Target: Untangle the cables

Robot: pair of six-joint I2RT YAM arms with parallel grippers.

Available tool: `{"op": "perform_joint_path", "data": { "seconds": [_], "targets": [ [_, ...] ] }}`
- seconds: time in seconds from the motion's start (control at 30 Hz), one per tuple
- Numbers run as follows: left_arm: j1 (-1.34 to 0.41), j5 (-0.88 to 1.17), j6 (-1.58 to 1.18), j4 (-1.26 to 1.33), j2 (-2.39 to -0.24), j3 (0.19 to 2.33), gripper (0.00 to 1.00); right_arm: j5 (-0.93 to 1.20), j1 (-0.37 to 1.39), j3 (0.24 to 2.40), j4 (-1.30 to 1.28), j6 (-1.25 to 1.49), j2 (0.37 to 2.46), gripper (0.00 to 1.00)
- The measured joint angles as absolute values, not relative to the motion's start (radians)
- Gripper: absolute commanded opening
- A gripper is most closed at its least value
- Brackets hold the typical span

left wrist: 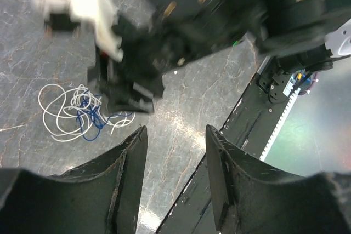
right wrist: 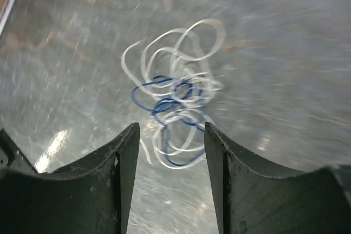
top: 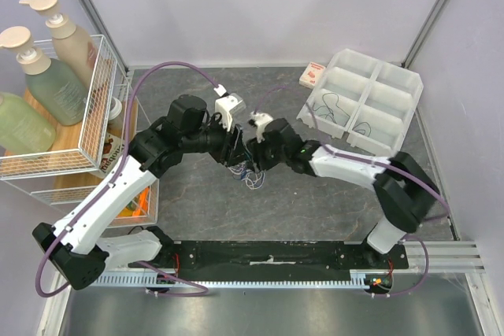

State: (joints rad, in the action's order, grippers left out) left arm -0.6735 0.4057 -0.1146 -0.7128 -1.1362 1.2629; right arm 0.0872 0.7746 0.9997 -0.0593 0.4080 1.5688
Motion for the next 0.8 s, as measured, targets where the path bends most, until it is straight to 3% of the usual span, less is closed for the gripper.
{"op": "perform_joint_path", "data": {
  "seconds": [0.13, 0.37, 0.8],
  "targets": [
    [-0.674, 0.393, -0.118, -0.709, -1.127, 1.263, 0.53, 0.165, 0.826, 1.029, -0.043, 0.408, 1.719, 0.57],
    [-0.674, 0.393, -0.142, -0.699, -1.081, 1.25, 0.53, 0.118, 0.818, 1.036, -0.105, 0.264, 1.724, 0.57],
    [-0.674, 0.429, -0.184, -0.68, -1.124, 1.244, 0.53, 0.1, 0.819, 0.995, -0.11, 0.054, 1.699, 0.42]
  ]
}}
